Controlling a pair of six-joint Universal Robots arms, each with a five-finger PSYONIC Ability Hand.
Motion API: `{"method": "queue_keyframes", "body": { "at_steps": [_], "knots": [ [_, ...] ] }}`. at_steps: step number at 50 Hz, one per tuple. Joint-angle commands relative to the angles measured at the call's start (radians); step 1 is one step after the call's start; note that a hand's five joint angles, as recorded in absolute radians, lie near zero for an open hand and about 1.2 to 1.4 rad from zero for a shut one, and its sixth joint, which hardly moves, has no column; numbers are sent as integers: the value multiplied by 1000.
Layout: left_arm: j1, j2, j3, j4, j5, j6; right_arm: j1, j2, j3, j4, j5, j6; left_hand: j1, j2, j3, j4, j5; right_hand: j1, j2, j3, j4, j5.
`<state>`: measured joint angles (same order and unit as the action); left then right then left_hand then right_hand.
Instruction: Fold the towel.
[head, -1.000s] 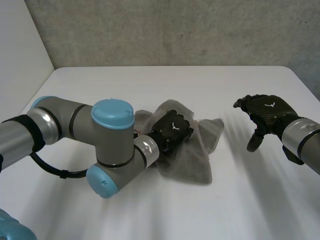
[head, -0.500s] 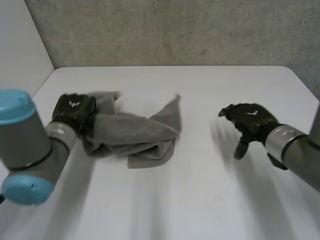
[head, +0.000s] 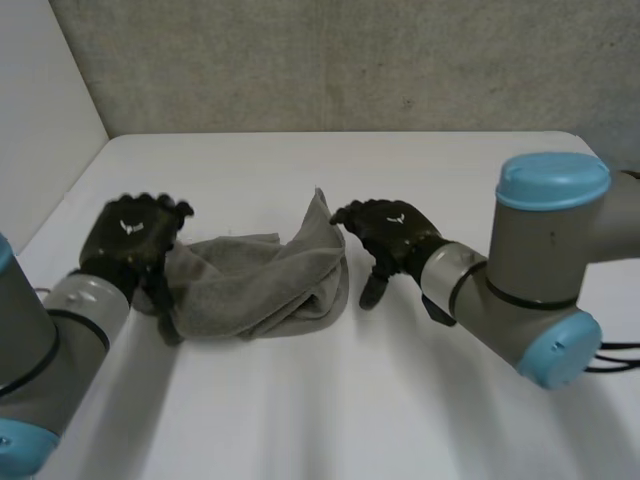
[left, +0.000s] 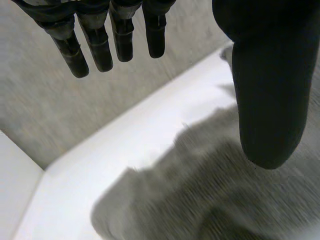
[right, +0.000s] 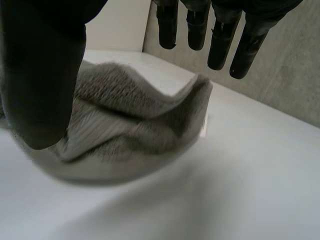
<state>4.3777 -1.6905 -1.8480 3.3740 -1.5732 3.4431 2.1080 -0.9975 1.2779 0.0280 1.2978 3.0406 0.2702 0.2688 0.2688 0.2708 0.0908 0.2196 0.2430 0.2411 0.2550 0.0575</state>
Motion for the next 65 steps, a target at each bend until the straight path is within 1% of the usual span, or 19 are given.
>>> {"method": "queue_keyframes", "body": {
  "at_steps": [1,5,11,14,16,17,21,22,24,25,33,43,52,58,59,60,62,63,65],
  "knots": [
    [5,-43,118,-10,81,7,18,88,-155,33,6,3,14,15,15,13,19,-45,-68,-67,-80,-58],
    [5,-187,220,-76,157,47,46,169,-265,95,5,1,23,24,24,22,27,-9,-32,-30,-44,-21],
    [11,-308,328,-206,167,113,56,253,-348,150,3,0,37,39,39,37,42,56,33,35,21,44],
    [31,-371,385,-288,170,130,61,301,-381,159,1,0,111,112,112,110,116,191,168,170,156,179],
    [51,-425,421,-350,174,134,61,321,-391,158,-15,0,172,174,174,172,177,469,445,447,433,456],
    [51,-425,421,-350,174,134,61,321,-391,158,-15,0,172,174,174,172,177,470,447,449,435,458],
    [52,-449,438,-392,176,137,61,324,-393,142,-20,-2,178,180,180,178,183,877,853,855,841,864],
    [52,-449,438,-392,176,137,61,324,-393,142,-20,-2,178,180,180,178,183,878,855,857,843,866],
    [51,-448,434,-392,176,137,59,312,-388,121,-20,-2,178,180,180,178,183,1175,1152,1154,1140,1163],
    [51,-448,434,-392,176,137,59,312,-388,121,-20,-2,178,180,180,178,183,1177,1153,1155,1141,1164],
    [39,-399,421,-403,176,137,50,172,-279,95,-34,-31,169,171,171,169,174,1177,1153,1155,1141,1164],
    [-1,-393,408,-403,177,137,-29,-157,55,133,-121,-308,84,86,86,84,89,1177,1153,1155,1141,1164],
    [-50,-403,400,-413,228,139,-106,-319,225,234,-138,-444,140,141,141,139,145,1177,1153,1155,1141,1164],
    [-81,-409,377,-453,237,176,-152,-359,259,308,-158,-511,392,394,394,392,397,1177,1153,1155,1141,1164],
    [-87,-411,381,-452,236,197,-152,-357,255,328,-172,-529,567,568,568,566,572,1177,1153,1155,1141,1164],
    [-87,-411,381,-452,236,197,-152,-357,255,328,-172,-529,569,570,570,568,574,1177,1153,1155,1141,1164],
    [-92,-409,400,-444,229,228,-160,-352,238,360,-186,-565,914,915,915,913,918,1177,1153,1155,1141,1164],
    [-92,-409,400,-444,229,228,-160,-352,238,360,-186,-565,915,916,916,914,920,1177,1153,1155,1141,1164],
    [-92,-413,456,-415,225,235,-174,-330,192,360,-187,-598,1125,1127,1127,1125,1130,1177,1153,1155,1141,1164]
  ]
}}
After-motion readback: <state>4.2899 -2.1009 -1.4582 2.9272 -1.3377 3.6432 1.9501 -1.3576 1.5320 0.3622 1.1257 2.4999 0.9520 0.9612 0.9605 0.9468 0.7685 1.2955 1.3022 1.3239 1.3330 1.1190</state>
